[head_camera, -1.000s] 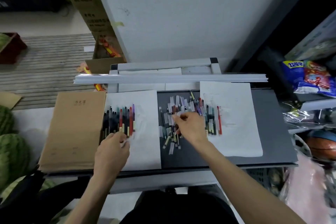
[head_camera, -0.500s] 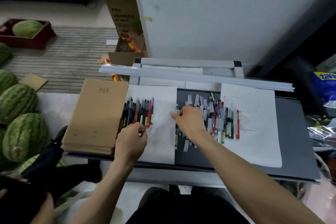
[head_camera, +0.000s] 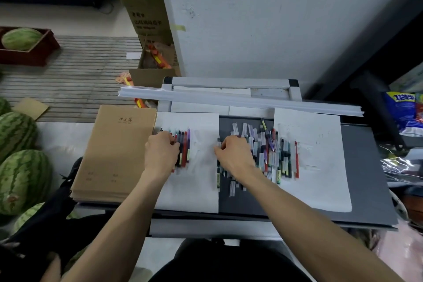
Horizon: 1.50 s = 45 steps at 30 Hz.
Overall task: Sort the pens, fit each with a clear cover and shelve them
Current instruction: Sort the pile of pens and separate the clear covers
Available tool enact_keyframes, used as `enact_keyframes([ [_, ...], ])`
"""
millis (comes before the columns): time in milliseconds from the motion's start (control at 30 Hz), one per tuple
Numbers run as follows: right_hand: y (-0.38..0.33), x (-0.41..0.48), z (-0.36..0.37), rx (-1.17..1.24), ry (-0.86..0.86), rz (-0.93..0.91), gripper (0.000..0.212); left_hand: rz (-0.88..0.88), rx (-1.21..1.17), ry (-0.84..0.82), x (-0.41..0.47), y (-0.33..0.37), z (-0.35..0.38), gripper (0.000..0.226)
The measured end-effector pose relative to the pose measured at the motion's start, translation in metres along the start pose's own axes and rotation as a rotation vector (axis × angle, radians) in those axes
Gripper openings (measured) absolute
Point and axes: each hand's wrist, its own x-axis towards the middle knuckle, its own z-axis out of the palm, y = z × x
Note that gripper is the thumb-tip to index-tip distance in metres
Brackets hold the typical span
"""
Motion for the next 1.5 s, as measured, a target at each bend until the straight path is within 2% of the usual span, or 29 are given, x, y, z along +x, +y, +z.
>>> enact_keyframes([
  [200,-0.007,-0.006,-0.002,0.107,-0.037,-0.008,0.024,0.054,-0.04,0.02,-0.005,0.01,0.002,0.013],
  [333,-0.008,-0.006,-0.006,0.313,-0.124,-0.014,0.026,0.174,-0.208,-0.127,-0.008,0.03,0.011,0.02],
  [433,-0.007,-0.006,-0.008,0.365,-0.161,-0.024,0.029,0.111,-0.404,-0.275,-0.01,0.048,0.018,0.026],
  [533,-0.006,-0.004,-0.009,0.339,-0.172,-0.029,0.031,0.104,-0.485,-0.369,-0.005,0.052,0.025,0.026],
  [700,-0.01,0.003,-0.004,0.222,-0.154,-0.115,0.034,-0.058,-0.626,-0.381,-0.002,0.047,0.022,0.024],
  [867,-0.033,0.004,0.012,0.192,-0.187,-0.152,0.037,-0.131,-0.623,-0.293,0.005,0.022,0.008,0.031],
  [1033,-0.068,0.005,0.028,0.324,-0.307,-0.097,0.056,-0.154,-0.61,-0.2,0.015,-0.009,-0.011,0.024],
  [1100,-0.079,0.008,0.034,0.357,-0.317,-0.059,0.051,-0.141,-0.563,-0.129,0.015,-0.021,-0.018,0.025],
  [1233,-0.093,0.017,0.04,0.284,-0.336,-0.084,0.026,-0.16,-0.473,-0.009,0.014,-0.043,-0.028,0.026],
  [1333,-0.097,0.022,0.041,0.27,-0.325,-0.12,0.023,-0.197,-0.532,0.054,0.015,-0.061,-0.032,0.034],
  [1500,-0.094,0.028,0.041,0.315,-0.186,-0.046,0.024,-0.17,-0.521,0.089,0.011,-0.069,-0.035,0.019],
])
